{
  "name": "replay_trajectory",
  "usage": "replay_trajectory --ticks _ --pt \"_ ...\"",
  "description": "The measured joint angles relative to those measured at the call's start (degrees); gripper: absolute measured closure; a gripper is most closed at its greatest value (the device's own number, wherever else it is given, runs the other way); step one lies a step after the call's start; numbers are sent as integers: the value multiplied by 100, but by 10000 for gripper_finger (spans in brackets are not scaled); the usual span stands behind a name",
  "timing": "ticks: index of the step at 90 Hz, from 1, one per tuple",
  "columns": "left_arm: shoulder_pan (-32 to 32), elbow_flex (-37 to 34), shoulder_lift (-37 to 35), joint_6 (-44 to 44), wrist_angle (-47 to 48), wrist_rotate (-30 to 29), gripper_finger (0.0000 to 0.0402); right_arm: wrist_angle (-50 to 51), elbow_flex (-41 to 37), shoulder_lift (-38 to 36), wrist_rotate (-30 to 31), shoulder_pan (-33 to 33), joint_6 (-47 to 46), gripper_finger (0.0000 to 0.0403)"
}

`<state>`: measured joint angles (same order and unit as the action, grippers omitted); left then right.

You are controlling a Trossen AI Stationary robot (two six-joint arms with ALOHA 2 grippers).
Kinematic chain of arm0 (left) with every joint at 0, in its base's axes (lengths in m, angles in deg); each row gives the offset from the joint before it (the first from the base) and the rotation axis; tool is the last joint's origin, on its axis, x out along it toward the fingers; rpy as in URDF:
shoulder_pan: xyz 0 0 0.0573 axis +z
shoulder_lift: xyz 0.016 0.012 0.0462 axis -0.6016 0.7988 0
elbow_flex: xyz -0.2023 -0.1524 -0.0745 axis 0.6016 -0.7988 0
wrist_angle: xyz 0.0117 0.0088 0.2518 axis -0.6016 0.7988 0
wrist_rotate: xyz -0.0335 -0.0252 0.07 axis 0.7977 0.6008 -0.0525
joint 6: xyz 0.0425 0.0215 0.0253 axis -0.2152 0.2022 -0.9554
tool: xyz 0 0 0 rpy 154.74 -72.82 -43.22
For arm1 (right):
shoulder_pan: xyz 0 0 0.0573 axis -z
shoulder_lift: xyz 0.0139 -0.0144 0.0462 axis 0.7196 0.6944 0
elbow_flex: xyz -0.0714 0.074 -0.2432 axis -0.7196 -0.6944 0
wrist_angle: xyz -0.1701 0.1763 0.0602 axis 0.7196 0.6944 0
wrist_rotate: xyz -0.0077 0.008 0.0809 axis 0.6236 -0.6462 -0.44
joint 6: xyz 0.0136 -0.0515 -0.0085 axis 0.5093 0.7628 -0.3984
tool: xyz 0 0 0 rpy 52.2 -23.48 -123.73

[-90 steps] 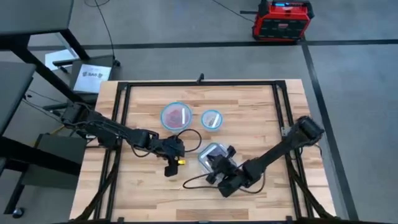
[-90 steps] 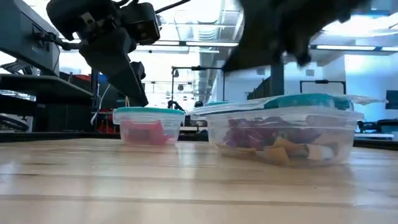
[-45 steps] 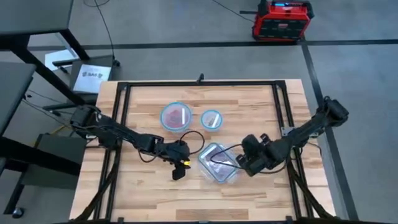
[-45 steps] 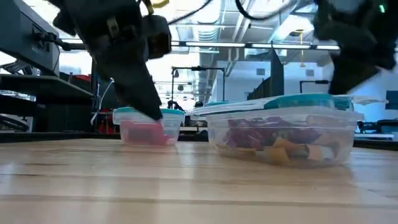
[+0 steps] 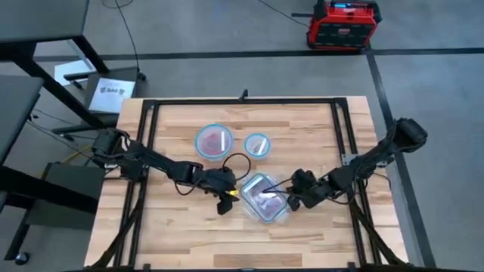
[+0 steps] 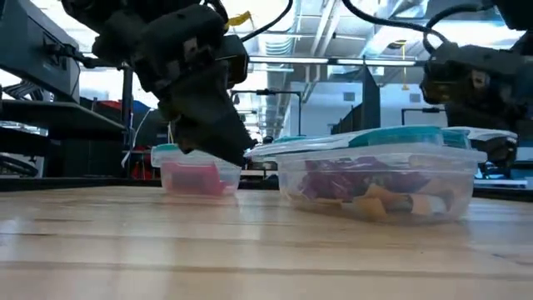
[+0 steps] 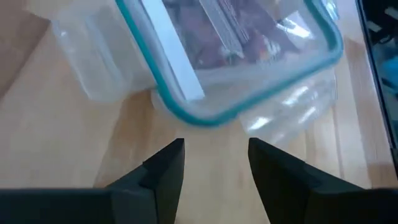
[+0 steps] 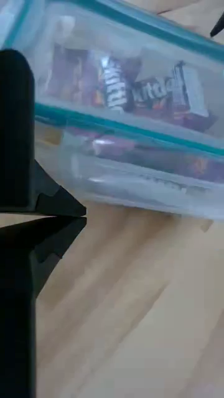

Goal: Sort candy
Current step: Close the center transparent bin with the lid

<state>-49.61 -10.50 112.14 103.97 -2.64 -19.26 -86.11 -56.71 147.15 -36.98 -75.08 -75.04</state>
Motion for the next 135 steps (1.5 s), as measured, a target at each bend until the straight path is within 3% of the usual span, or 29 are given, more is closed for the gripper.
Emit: replay_trajectory --ticks 28,50,61,77,89,112,135 --pt "212 0 0 -82 -106 15 237 -734 -2 643 -361 -2 131 403" --pt "361 0 0 -38 -339 -10 237 -396 0 514 -370 50 149 403" --pt "357 2 -79 14 -16 139 237 -18 0 378 -361 72 63 403" --pt "50 10 -448 84 508 431 238 227 0 305 -360 30 -16 403" --pt "-241 9 -460 59 743 74 238 216 0 311 -390 16 -2 403" --pt "-632 121 59 219 755 -80 238 203 2 315 -406 -101 -4 403" --pt "-689 943 876 401 890 -169 238 188 4 318 -401 -79 26 403"
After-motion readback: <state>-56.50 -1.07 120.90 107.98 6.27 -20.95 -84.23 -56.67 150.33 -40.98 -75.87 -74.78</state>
